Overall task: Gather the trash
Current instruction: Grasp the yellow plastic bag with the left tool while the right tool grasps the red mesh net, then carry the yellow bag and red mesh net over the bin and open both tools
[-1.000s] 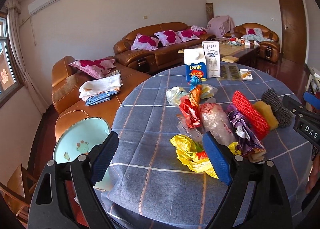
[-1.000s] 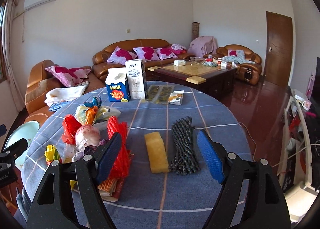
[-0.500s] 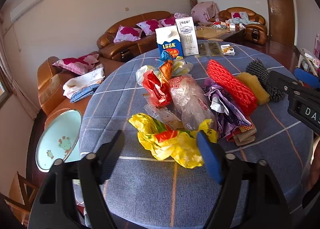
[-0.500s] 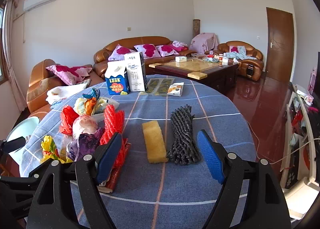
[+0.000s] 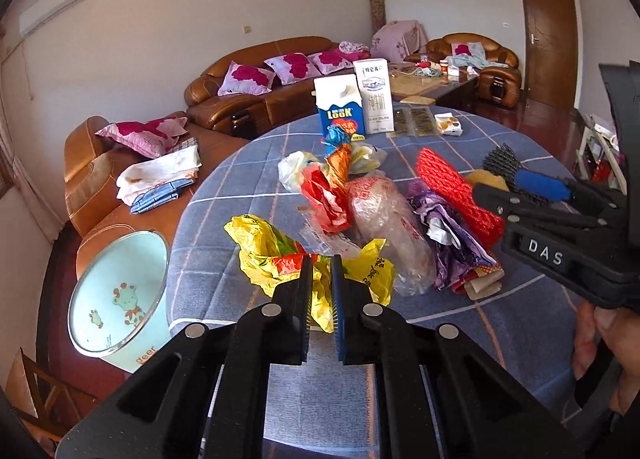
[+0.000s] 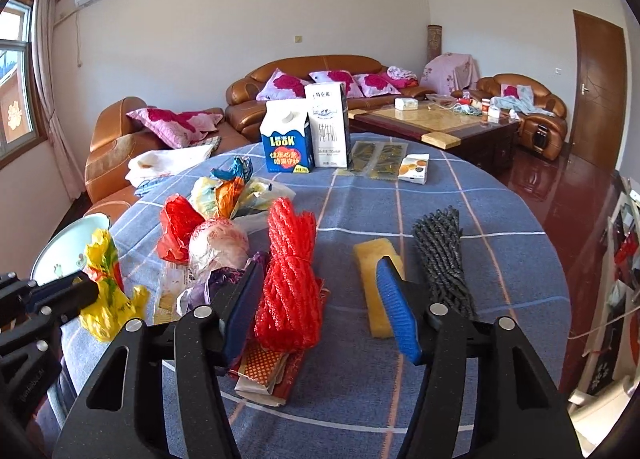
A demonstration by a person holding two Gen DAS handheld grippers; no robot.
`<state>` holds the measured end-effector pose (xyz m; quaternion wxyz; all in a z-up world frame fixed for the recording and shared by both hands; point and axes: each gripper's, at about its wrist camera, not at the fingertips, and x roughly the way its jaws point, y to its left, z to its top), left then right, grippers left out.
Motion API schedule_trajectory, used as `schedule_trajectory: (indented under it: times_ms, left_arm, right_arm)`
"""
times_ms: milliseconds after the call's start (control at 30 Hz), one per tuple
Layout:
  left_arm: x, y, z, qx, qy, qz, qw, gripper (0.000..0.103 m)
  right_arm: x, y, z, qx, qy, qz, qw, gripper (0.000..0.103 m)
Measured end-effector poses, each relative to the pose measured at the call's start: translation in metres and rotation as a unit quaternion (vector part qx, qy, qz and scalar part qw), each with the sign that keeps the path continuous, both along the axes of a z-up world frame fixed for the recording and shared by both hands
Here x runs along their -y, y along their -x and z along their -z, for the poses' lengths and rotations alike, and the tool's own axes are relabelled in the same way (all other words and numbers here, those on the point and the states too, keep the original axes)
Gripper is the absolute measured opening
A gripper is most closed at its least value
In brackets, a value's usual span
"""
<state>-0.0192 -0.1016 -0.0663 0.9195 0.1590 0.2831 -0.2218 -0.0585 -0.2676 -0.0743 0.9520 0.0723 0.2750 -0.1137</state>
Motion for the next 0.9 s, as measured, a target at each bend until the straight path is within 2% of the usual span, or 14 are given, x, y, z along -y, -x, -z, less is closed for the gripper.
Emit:
schedule_trajectory:
  times_ms: [100,133,167,200,333,600,900]
  left_arm:
    - [-0.007,-0.006,-0.004,0.01,0.001,-0.014,0.9998,0.009]
    - [-0.01,-0.009,-0.004,0.008,0.003,-0.018,0.9998,0.009]
    - [-0.012,-0.011,-0.005,0.006,0.004,-0.022,0.9997,0.009]
    - [-0.014,-0.013,-0.005,0.007,0.004,-0.026,0.9996,0.009]
    - [-0.023,-0.018,-0.011,0.011,0.013,-0.04,0.9991,0.009]
    - [-0.048,-0.03,-0.03,0.045,0.014,-0.087,0.9951,0.009]
    - [-0.09,-0.058,-0.043,0.052,0.014,-0.17,0.984,0.009]
  right_arm:
    - [-0.005,-0.009,0.008,-0.029,0.0,-0.013,1.0,0.049]
    - [-0.005,-0.01,0.01,-0.034,-0.005,-0.02,0.999,0.035]
    - [-0.005,-0.011,0.011,-0.039,-0.012,-0.025,0.999,0.027]
    - [-0.005,-0.01,0.011,-0.04,-0.015,-0.027,0.999,0.014]
    - [-0.007,-0.005,0.004,-0.021,-0.008,-0.028,0.999,0.01]
    - [-0.011,-0.004,-0.028,0.03,0.01,-0.023,0.999,0.01]
    - [-0.042,-0.041,-0.049,0.065,0.014,-0.076,0.995,0.01]
